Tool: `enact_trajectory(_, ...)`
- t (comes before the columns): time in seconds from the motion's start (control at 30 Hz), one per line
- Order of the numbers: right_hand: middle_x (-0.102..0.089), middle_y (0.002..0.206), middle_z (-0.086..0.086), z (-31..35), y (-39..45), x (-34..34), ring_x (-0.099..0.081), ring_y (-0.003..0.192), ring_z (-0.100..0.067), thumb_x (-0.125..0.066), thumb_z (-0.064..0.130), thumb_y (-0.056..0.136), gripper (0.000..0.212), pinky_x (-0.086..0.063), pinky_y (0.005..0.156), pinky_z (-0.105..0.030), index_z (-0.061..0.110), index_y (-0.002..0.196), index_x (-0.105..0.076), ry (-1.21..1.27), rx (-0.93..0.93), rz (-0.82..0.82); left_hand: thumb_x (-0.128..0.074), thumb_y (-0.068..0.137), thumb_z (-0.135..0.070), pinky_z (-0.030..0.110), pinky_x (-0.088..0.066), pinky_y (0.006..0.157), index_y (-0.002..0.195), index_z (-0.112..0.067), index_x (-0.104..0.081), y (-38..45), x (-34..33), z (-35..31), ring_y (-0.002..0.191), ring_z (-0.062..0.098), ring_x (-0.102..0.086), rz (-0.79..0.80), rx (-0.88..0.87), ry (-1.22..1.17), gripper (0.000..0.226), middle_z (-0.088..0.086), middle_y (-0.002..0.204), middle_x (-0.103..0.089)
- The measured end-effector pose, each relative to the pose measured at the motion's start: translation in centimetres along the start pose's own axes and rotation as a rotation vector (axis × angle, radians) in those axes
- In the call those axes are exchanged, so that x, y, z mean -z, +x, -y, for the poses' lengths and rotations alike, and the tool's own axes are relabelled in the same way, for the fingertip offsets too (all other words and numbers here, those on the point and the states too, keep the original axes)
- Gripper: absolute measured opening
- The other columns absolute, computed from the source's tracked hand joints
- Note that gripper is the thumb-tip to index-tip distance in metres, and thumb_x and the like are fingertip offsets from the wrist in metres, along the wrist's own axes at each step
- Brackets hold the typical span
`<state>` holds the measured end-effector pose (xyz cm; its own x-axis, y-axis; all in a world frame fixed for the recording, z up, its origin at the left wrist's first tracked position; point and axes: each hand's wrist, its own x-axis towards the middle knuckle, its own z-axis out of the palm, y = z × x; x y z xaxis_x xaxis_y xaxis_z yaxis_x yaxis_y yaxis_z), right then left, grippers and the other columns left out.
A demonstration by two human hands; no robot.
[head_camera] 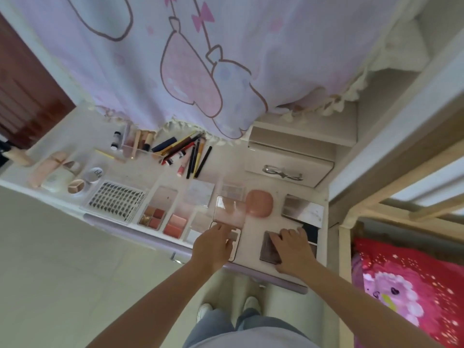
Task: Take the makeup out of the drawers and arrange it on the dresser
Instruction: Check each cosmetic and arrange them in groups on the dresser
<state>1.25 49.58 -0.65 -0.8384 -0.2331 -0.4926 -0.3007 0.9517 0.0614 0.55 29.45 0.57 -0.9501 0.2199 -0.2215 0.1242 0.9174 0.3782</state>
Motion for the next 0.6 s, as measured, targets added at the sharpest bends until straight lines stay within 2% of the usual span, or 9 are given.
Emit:
enact_trajectory(0.07, -0.04, 0.131, -0.006, 0.2, -0.3, 1.0, -0.04, 0.118, -0.023, -0.063, 0.038, 0.072, 0.079, -0.025, 0.105, -0.037, 0.018, 0.138, -0.025, 0.159, 0.055, 0.018, -0.048, 0.09, -0.02, 0.018, -0.041, 0.077, 0.121, -0.016, -0.054, 0.0, 1.2, -0.1, 0.098, 0.017, -0.059, 0.077, 0.02, -0.159, 0.032, 0.003, 0.111, -0.062)
enact_trajectory(0.13, -0.041, 0.131, -0.003, 0.5, -1.0, 3.0, -0.042, 0.115, -0.02, -0.067, 0.034, 0.069, 0.079, -0.035, 0.1, -0.03, 0.019, 0.137, -0.029, 0.412, 0.104, 0.012, -0.053, 0.089, -0.018, 0.013, -0.043, 0.064, 0.115, -0.01, -0.057, 0.4, 3.1, -0.4, 0.08, 0.013, -0.059, 0.194, 0.176, -0.53, 0.028, 0.005, 0.096, -0.065)
enact_trajectory(0.2, -0.048, 0.12, 0.002, 0.5, -2.0, 6.0, -0.048, 0.106, -0.014, -0.071, 0.03, 0.066, 0.073, -0.043, 0.093, -0.027, 0.022, 0.129, -0.035, 0.612, 0.158, -0.055, -0.055, 0.089, -0.017, 0.015, -0.049, 0.055, 0.109, -0.009, -0.056, 0.8, 5.6, -1.0, 0.067, 0.01, -0.06, 0.337, 0.289, -0.915, 0.022, 0.002, 0.083, -0.063)
enact_trajectory(0.27, -0.046, 0.111, 0.01, 0.5, -2.9, 9.5, -0.047, 0.098, -0.007, -0.071, 0.026, 0.064, 0.061, -0.044, 0.087, -0.02, 0.021, 0.118, -0.043, 0.652, 0.253, -0.143, -0.052, 0.091, -0.018, 0.021, -0.055, 0.06, 0.097, -0.013, -0.058, 1.4, 8.5, -1.7, 0.065, 0.012, -0.064, 0.395, 0.211, -1.039, 0.01, 0.004, 0.08, -0.064)
enact_trajectory(0.37, -0.036, 0.125, 0.017, 0.0, -4.0, 14.6, -0.038, 0.113, 0.002, -0.071, 0.02, 0.066, 0.054, -0.029, 0.092, -0.009, 0.015, 0.115, -0.051, 0.59, 0.359, -0.251, -0.052, 0.088, -0.003, 0.03, -0.055, 0.065, 0.083, -0.012, -0.06, 2.2, 12.9, -3.1, 0.065, 0.019, -0.063, 0.323, 0.094, -1.138, 0.013, 0.01, 0.076, -0.062)
enact_trajectory(0.43, -0.032, 0.132, 0.013, -0.8, -4.5, 17.2, -0.032, 0.121, 0.001, -0.07, 0.016, 0.07, 0.05, -0.021, 0.095, -0.002, 0.015, 0.118, -0.055, 0.579, 0.348, -0.379, -0.051, 0.086, 0.004, 0.026, -0.057, 0.059, 0.081, -0.006, -0.059, 2.7, 15.6, -3.9, 0.059, 0.016, -0.065, 0.245, 0.049, -1.254, 0.014, 0.013, 0.074, -0.06)
enact_trajectory(0.53, -0.033, 0.143, 0.001, -1.8, -5.1, 20.6, -0.037, 0.128, -0.009, -0.063, 0.009, 0.08, 0.041, -0.027, 0.096, -0.006, 0.016, 0.119, -0.056, 0.695, 0.23, -0.576, -0.05, 0.086, 0.006, 0.02, -0.057, 0.055, 0.082, -0.001, -0.056, 3.5, 19.2, -5.2, 0.054, 0.012, -0.066, 0.104, 0.038, -1.519, 0.01, 0.013, 0.069, -0.065)
enact_trajectory(0.6, -0.037, 0.14, 0.002, -1.8, -5.3, 22.5, -0.038, 0.125, -0.007, -0.066, 0.015, 0.08, 0.045, -0.033, 0.091, -0.003, 0.016, 0.122, -0.054, 0.771, 0.21, -0.63, -0.05, 0.085, 0.007, 0.019, -0.056, 0.052, 0.085, -0.001, -0.054, 3.8, 21.2, -6.3, 0.054, 0.013, -0.067, 0.067, -0.013, -1.627, 0.009, 0.012, 0.065, -0.068)
